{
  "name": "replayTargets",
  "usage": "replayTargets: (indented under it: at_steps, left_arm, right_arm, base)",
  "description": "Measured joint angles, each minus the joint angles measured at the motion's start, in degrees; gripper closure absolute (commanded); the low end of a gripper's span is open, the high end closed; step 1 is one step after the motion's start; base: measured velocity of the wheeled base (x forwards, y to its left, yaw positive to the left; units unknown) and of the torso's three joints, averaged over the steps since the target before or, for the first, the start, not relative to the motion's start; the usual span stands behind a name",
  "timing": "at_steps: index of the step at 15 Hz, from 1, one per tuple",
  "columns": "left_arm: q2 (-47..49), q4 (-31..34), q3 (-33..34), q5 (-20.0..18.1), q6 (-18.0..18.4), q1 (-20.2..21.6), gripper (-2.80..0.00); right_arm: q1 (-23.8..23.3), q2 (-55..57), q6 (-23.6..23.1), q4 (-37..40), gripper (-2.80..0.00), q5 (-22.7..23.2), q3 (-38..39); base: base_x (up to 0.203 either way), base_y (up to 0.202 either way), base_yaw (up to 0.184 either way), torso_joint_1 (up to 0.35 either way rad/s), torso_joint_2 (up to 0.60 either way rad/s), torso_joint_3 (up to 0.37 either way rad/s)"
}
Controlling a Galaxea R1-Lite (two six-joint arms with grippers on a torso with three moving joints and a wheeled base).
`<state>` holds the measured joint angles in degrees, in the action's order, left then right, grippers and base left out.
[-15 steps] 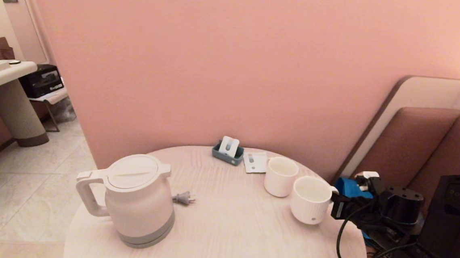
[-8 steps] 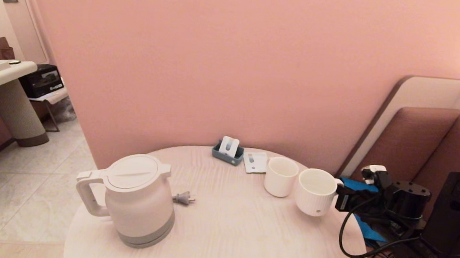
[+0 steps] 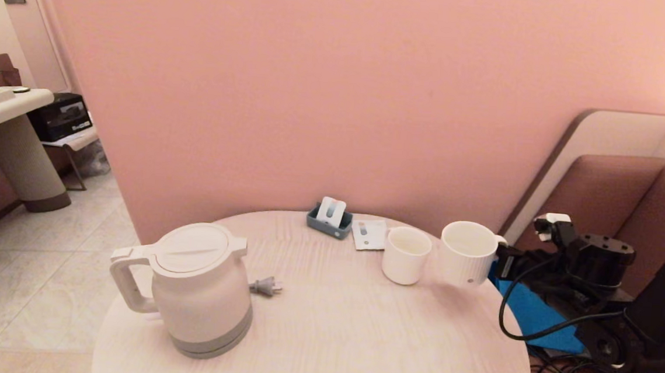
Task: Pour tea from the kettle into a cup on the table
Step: Pour water into another cup
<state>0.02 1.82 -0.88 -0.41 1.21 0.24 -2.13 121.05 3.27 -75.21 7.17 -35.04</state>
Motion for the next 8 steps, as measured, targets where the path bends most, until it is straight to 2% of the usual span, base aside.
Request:
replayTargets:
  at_steps: [8]
  left_arm:
    - [0.0, 0.0, 0.0, 0.0, 0.0, 0.0, 0.0]
  right_arm:
    - [-0.3, -3.3, -8.1, 17.5, 0.0, -0.7, -16.2]
  base:
    - [0.0, 0.0, 0.0, 0.0, 0.0, 0.0]
